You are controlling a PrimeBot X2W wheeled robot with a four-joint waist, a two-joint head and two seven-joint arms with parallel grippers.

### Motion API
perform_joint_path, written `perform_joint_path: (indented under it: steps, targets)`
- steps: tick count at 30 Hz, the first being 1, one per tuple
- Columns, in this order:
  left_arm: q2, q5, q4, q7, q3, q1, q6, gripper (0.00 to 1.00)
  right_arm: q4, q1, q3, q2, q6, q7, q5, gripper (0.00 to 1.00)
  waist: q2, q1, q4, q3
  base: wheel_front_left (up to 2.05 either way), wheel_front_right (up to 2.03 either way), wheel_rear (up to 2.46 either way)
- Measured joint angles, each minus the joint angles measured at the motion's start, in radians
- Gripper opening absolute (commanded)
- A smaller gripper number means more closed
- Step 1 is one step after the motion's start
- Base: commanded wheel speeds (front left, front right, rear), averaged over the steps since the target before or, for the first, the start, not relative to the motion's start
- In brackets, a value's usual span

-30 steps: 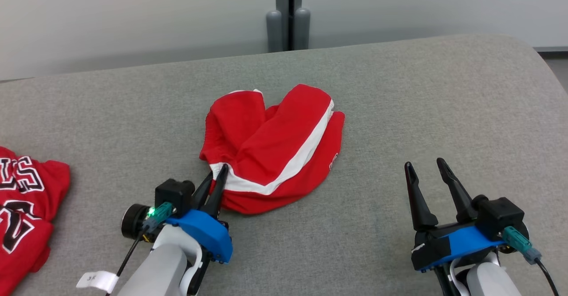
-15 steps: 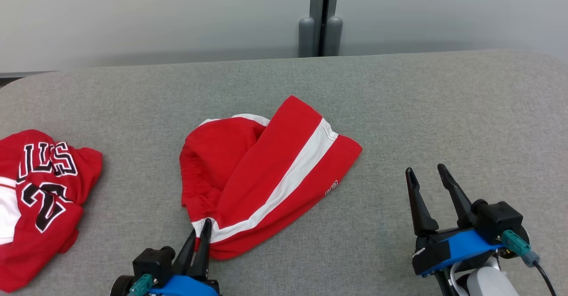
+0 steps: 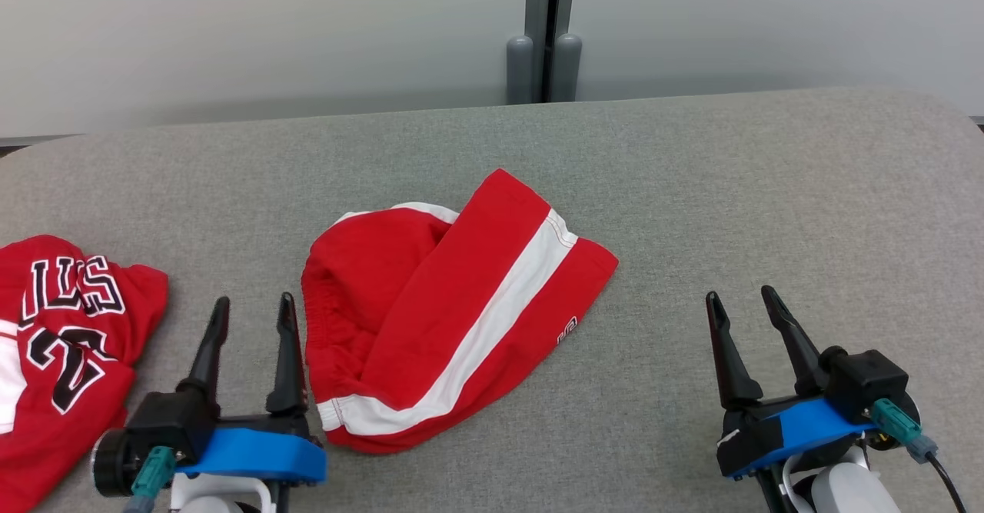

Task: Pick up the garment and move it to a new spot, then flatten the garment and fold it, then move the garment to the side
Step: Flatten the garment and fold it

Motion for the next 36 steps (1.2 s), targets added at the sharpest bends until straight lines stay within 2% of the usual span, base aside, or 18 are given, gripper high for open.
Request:
perform_joint_path:
  steps: [10, 19, 23, 27, 36]
  targets:
    - [0.007, 0.072, -0.017, 0.000, 0.118, -0.033, 0.012, 1.00, 0.006, 0.003, -0.013, 0.000, 0.000, 0.000, -0.004, 1.00, 0.0000, 0.0000, -0.028, -0.013, 0.00, 0.00, 0.00]
    - [0.006, 0.098, 0.023, 0.000, 0.136, -0.035, -0.006, 1.00, 0.020, 0.000, -0.037, 0.000, 0.000, 0.000, -0.029, 1.00, 0.0000, 0.0000, -0.027, -0.011, 0.00, 0.00, 0.00]
    - [-0.011, 0.108, 0.030, 0.000, 0.133, -0.046, -0.016, 1.00, 0.037, -0.066, -0.019, 0.000, 0.000, 0.005, -0.066, 1.00, 0.0000, 0.0000, -0.006, -0.002, 0.00, 0.00, 0.00]
    - [-0.025, 0.114, 0.036, 0.000, 0.131, -0.059, -0.027, 1.00, 0.067, -0.156, 0.040, 0.000, 0.000, 0.038, -0.092, 1.00, 0.0000, 0.0000, 0.024, 0.009, 0.00, 0.00, 0.00]
    - [-0.058, 0.131, 0.043, 0.000, 0.124, -0.080, -0.049, 1.00, 0.222, -0.386, 0.134, -0.022, 0.000, 0.104, -0.112, 1.00, 0.0000, 0.0001, 0.105, 0.057, 0.00, 0.00, 0.00]
